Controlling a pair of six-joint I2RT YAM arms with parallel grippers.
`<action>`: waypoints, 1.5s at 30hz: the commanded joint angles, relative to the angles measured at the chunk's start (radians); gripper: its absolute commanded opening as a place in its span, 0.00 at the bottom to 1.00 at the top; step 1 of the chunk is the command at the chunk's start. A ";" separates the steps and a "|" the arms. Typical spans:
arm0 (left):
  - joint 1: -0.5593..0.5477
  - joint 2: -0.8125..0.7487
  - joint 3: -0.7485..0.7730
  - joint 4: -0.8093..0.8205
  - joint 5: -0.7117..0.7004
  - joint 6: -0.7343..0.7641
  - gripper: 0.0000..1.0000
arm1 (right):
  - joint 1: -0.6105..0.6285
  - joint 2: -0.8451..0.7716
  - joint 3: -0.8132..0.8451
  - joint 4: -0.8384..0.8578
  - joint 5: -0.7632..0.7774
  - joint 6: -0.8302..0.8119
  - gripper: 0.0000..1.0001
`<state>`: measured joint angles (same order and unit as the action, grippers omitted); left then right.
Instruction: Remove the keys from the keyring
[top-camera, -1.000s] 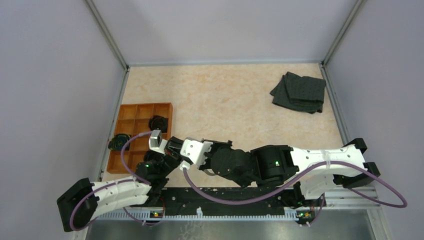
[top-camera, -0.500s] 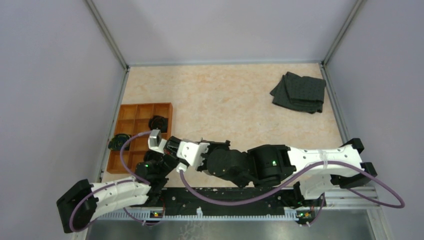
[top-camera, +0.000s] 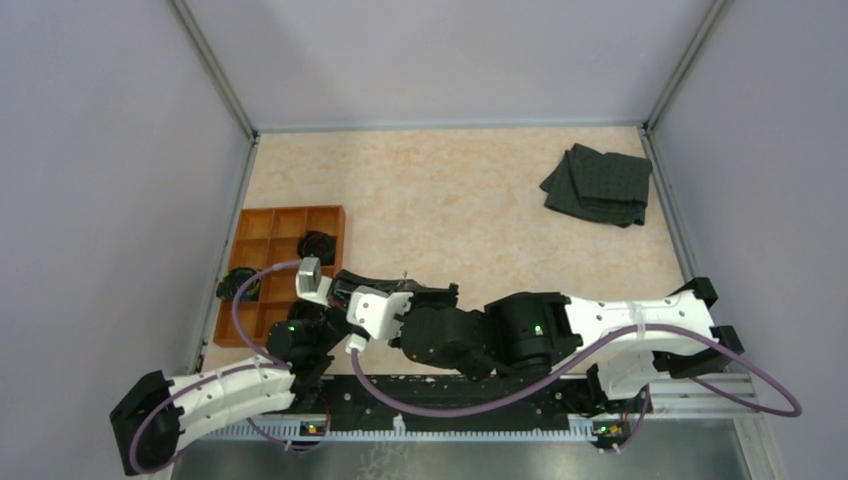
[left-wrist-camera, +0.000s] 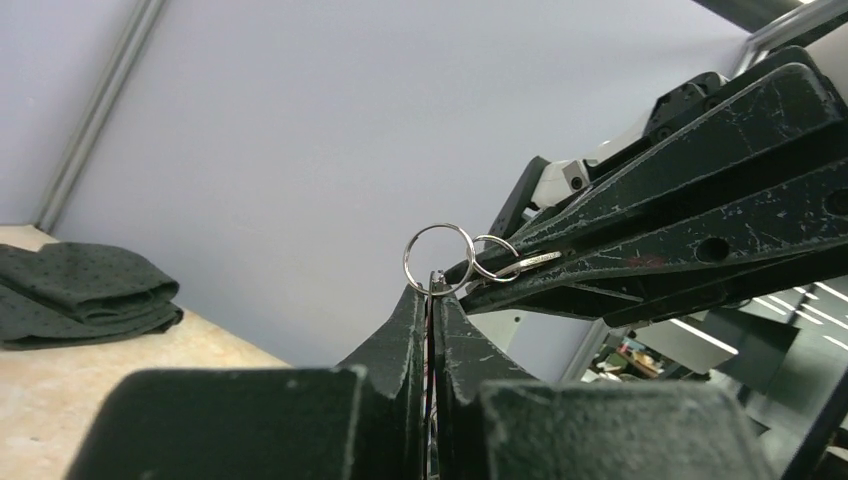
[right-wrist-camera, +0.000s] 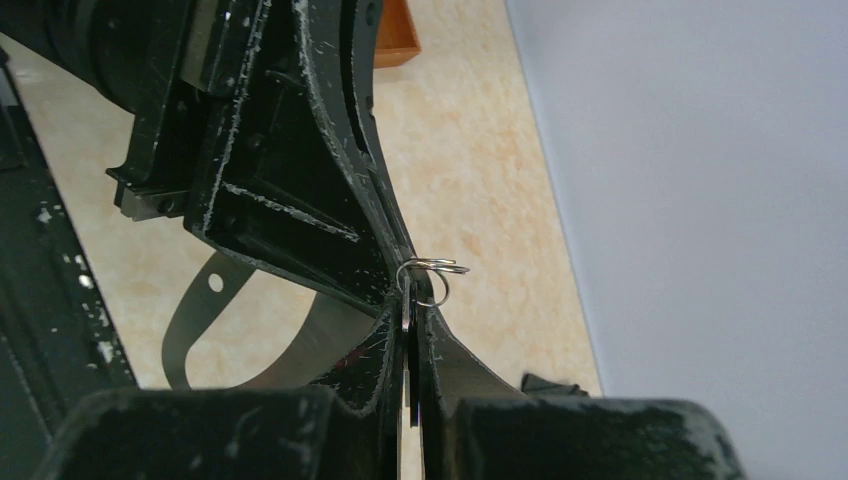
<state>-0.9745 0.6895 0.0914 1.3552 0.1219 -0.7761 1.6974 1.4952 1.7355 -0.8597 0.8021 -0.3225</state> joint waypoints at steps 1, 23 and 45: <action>0.003 -0.059 0.087 -0.121 -0.023 0.055 0.10 | 0.014 -0.025 -0.004 0.042 0.130 -0.051 0.00; 0.004 -0.166 0.220 -0.456 0.339 0.345 0.61 | 0.017 -0.340 -0.273 0.333 -0.059 -0.158 0.00; 0.004 -0.104 0.672 -1.118 0.524 0.748 0.46 | 0.049 -0.391 -0.244 0.162 -0.229 -0.094 0.00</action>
<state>-0.9688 0.5293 0.6453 0.4416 0.5610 -0.1535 1.7210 1.1313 1.4357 -0.6678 0.5831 -0.4435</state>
